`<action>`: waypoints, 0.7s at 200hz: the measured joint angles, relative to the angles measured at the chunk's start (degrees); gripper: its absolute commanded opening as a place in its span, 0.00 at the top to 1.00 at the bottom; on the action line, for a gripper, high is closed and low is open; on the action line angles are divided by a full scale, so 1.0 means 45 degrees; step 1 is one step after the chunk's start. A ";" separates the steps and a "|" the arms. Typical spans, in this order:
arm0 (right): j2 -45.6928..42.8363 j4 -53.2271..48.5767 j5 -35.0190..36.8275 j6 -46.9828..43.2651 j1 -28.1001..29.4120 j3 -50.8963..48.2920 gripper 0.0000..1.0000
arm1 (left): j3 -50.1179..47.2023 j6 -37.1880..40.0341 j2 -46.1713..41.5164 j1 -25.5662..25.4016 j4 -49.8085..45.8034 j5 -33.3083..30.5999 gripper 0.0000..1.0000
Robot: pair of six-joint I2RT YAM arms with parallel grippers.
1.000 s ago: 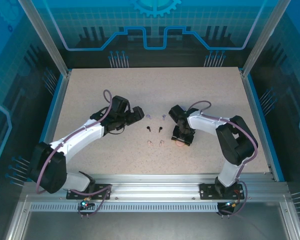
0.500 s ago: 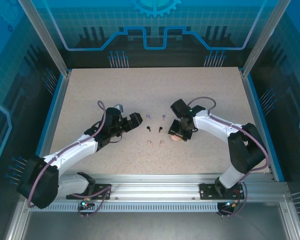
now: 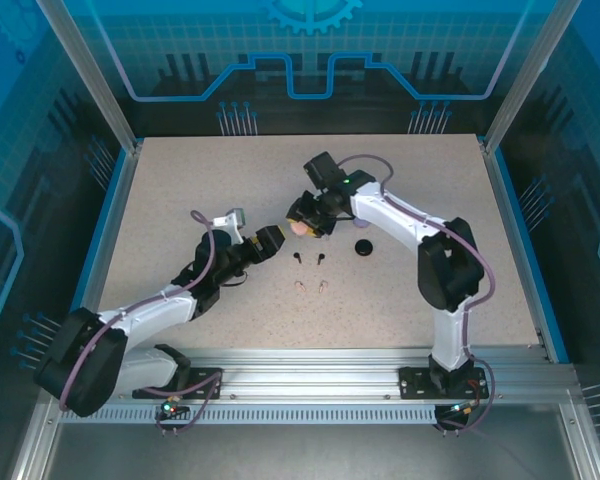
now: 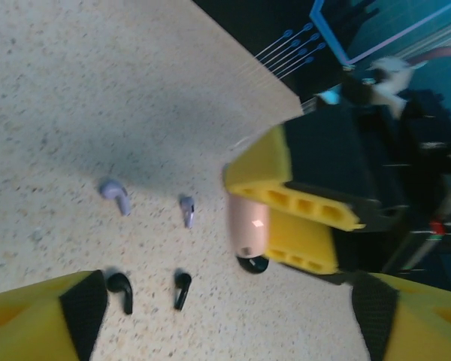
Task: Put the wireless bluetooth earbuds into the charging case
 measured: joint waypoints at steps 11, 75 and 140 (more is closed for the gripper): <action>0.0384 0.0010 -0.0102 0.0301 0.0185 0.0427 0.61 | -0.0053 -0.0005 0.0209 0.0000 0.0515 -0.0039 0.25; 0.1404 -0.0117 -0.0228 0.1603 0.0889 0.2293 0.61 | -0.0491 -0.0146 0.1025 0.0000 0.2186 -0.0578 0.41; 0.1525 -0.0204 -0.0228 0.1923 0.0899 0.2599 0.61 | -0.0622 -0.0141 0.1161 0.0000 0.2696 -0.1180 0.55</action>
